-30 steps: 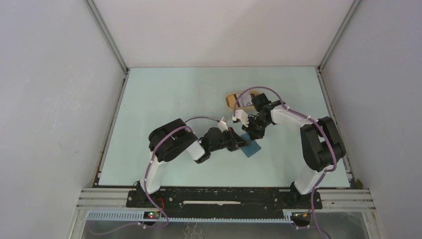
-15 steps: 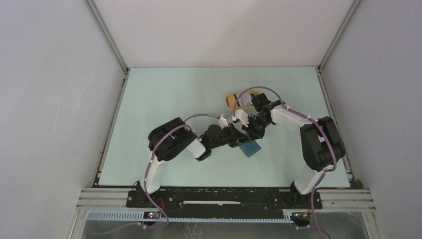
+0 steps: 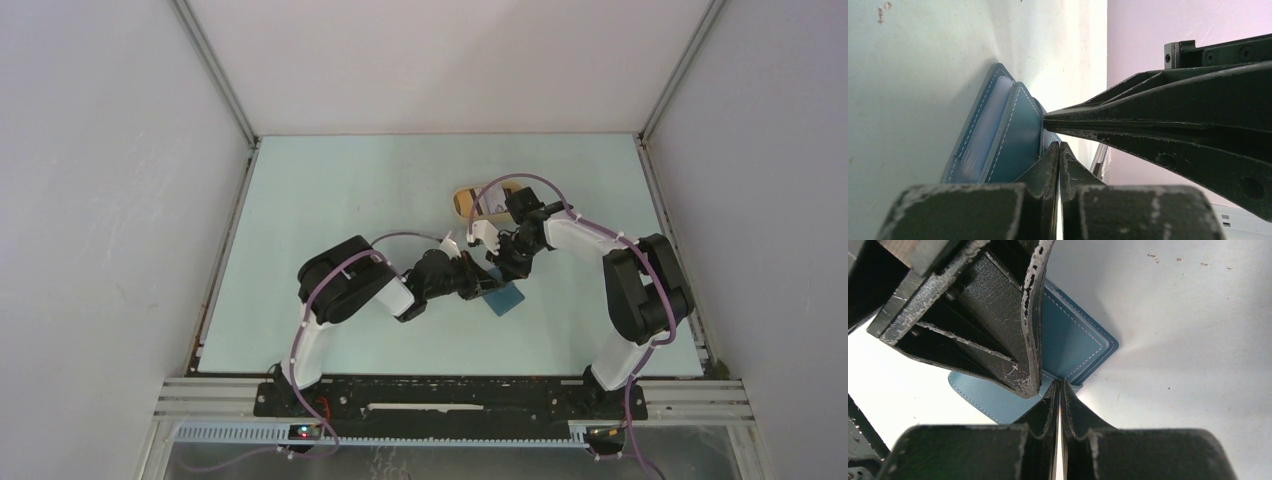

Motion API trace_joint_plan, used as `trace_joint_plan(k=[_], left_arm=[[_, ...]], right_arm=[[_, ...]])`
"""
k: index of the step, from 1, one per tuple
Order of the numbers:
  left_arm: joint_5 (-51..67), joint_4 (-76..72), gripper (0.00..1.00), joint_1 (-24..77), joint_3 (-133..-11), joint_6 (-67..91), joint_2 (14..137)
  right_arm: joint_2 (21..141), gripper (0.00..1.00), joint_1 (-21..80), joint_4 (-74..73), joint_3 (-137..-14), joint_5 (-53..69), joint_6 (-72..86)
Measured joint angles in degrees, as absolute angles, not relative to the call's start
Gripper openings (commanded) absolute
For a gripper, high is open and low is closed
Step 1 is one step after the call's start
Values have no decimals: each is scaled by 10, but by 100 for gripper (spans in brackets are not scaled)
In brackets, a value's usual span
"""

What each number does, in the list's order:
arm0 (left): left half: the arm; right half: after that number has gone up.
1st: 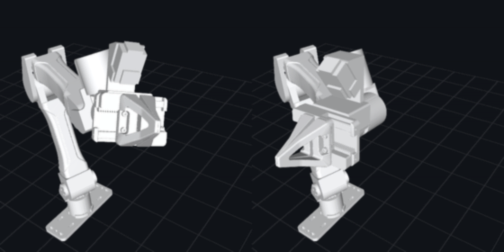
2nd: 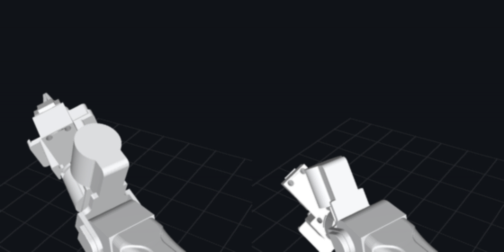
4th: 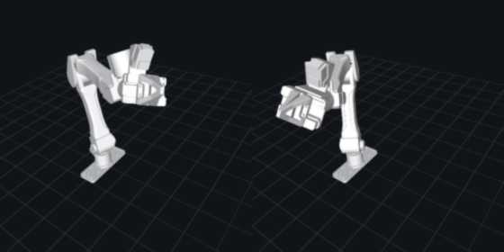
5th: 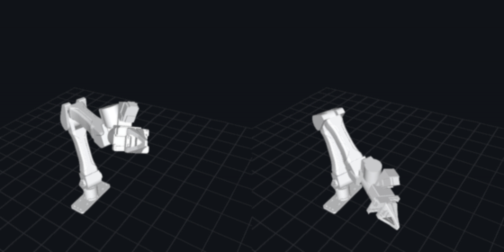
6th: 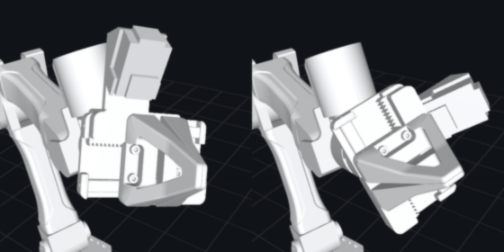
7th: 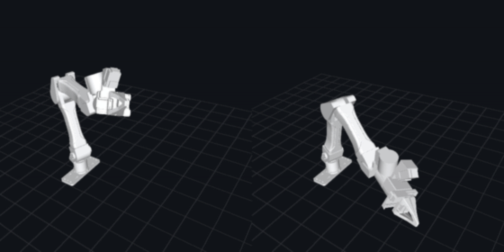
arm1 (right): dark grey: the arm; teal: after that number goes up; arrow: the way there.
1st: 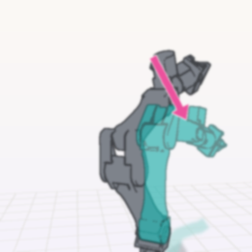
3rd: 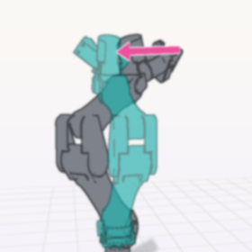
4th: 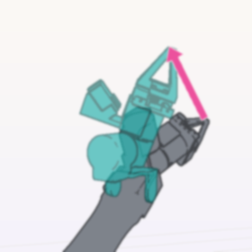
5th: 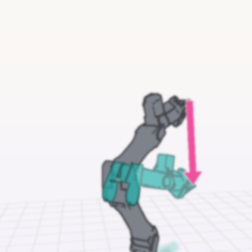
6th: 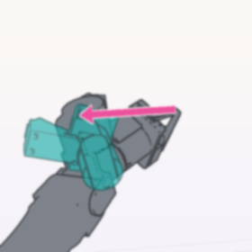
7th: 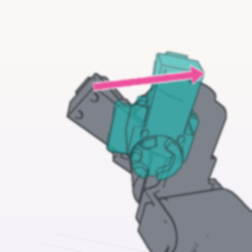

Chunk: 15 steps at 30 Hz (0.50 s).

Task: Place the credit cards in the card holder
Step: Close the card holder at the center of the board.

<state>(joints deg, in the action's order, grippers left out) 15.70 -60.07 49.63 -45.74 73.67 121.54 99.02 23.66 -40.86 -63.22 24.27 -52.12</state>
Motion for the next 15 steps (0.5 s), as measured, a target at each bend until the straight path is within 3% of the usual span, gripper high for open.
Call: trace_joint_plan(k=[15], left_arm=[[154, -588, 0, 496, -459, 737, 1214]], right_arm=[[991, 8, 238, -409, -633, 241, -521]])
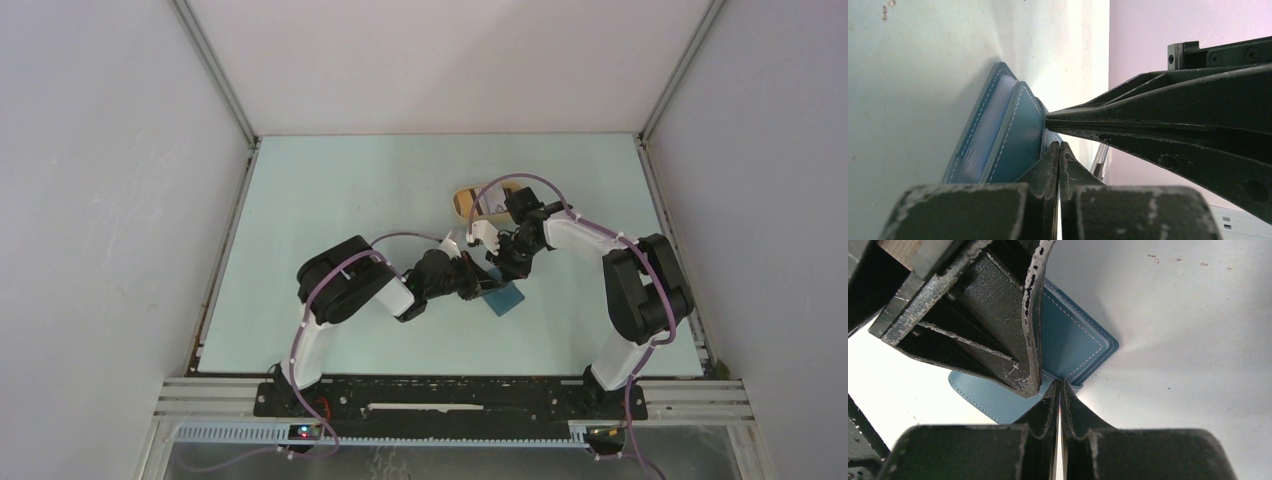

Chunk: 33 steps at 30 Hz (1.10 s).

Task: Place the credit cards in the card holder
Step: Close the card holder at the center of the board.

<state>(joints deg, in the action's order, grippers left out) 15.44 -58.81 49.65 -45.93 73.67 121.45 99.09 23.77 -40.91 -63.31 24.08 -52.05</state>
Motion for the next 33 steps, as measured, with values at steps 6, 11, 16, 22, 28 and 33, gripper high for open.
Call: trace_joint_plan(k=[6, 11, 16, 22, 28, 33], left_arm=[[146, -571, 0, 497, -458, 736, 1207], [141, -552, 0, 498, -458, 736, 1201], [139, -538, 0, 499, -459, 735, 1195], [137, -533, 0, 499, -460, 735, 1193], [137, -532, 0, 499, -460, 735, 1193], [137, -532, 0, 500, -460, 735, 1193]], right_arm=[[991, 12, 238, -409, -633, 241, -518], [991, 23, 238, -405, -633, 240, -510], [988, 35, 236, -396, -633, 236, -499], [965, 35, 228, -388, -631, 251, -480], [902, 0, 196, -400, -634, 296, -473], [898, 0, 184, -441, -649, 339, -483]])
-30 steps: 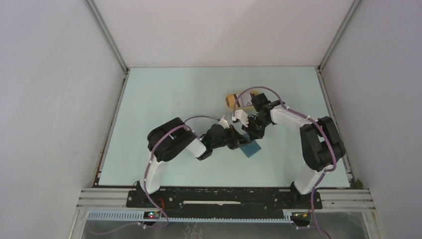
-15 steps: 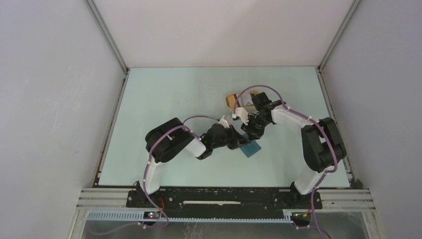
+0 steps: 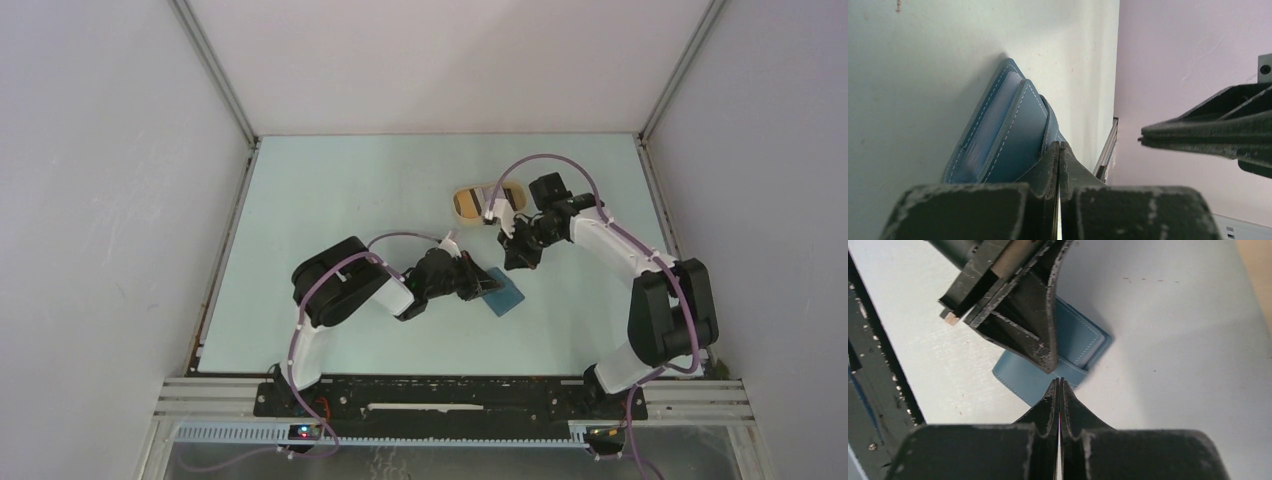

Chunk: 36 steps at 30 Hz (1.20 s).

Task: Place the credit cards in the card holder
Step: Close the card holder at the center of the board, then reset both arms

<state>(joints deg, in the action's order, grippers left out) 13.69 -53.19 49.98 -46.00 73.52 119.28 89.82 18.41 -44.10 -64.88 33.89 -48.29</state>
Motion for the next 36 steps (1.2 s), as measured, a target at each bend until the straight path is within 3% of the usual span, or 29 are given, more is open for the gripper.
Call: trace_joint_plan(k=[11, 20, 24, 31, 36], left_arm=[[144, -529, 0, 500, -458, 732, 1193], [142, -528, 1, 503, -460, 730, 1193], [142, -536, 6, 503, -458, 730, 1193], [151, -478, 27, 491, -449, 702, 1146], [152, -383, 29, 469, -449, 651, 1057]], right_arm=[[1002, 0, 221, -482, -663, 346, -473], [1008, 2, 210, -491, -671, 350, -451], [978, 5, 183, -490, -668, 382, -458], [873, 10, 131, -490, -668, 438, -474], [835, 18, 106, -493, -661, 452, -486]])
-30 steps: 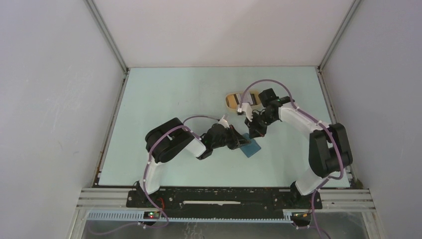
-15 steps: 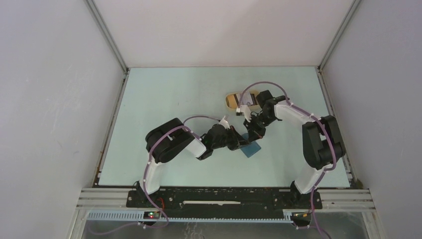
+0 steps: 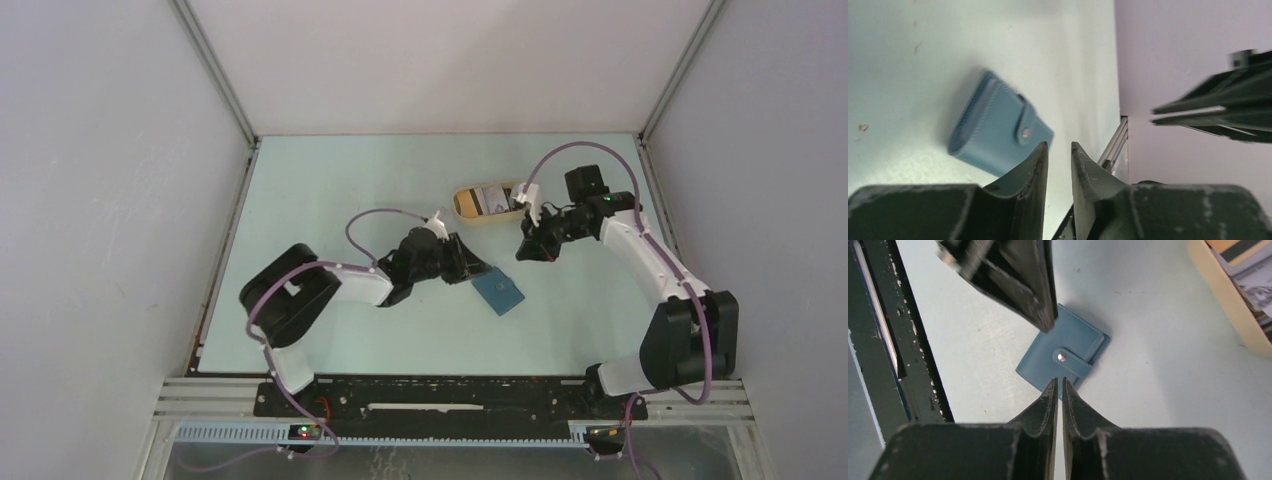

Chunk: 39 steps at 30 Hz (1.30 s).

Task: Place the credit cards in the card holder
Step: Reset both arms

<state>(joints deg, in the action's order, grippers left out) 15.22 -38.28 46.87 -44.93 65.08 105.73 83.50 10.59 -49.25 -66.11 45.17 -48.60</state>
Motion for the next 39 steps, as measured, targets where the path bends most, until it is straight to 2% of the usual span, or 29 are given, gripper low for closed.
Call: trace_joint_plan(k=[1, 3, 6, 7, 10, 12, 14, 19, 25, 30, 39], left_arm=[[152, -369, 29, 465, -449, 639, 1034], [152, -351, 30, 459, -445, 610, 983], [139, -316, 42, 455, -415, 539, 884], [130, -298, 48, 454, -405, 514, 849], [84, -195, 74, 455, -393, 421, 718], [43, -128, 90, 454, -395, 368, 638], [2, -53, 99, 449, -403, 322, 557], [-61, 95, 100, 411, -440, 263, 426], [-96, 220, 100, 390, -479, 233, 313], [-115, 275, 100, 390, -500, 222, 261], [-119, 339, 100, 390, -500, 219, 257]], right_arm=[[826, 22, 100, -496, -659, 451, -490], [800, 36, 82, -504, -655, 451, -497], [746, 56, 49, -508, -651, 442, -501], [722, 61, 36, -507, -651, 437, -499], [650, 77, -6, -503, -651, 430, -492], [606, 98, -34, -502, -651, 430, -479], [573, 100, -62, -499, -651, 435, -459], [518, 100, -149, -495, -652, 473, -402], [445, 100, -219, -433, -652, 484, -253], [403, 100, -225, -412, -652, 521, -176], [392, 100, -225, -366, -604, 539, -48]])
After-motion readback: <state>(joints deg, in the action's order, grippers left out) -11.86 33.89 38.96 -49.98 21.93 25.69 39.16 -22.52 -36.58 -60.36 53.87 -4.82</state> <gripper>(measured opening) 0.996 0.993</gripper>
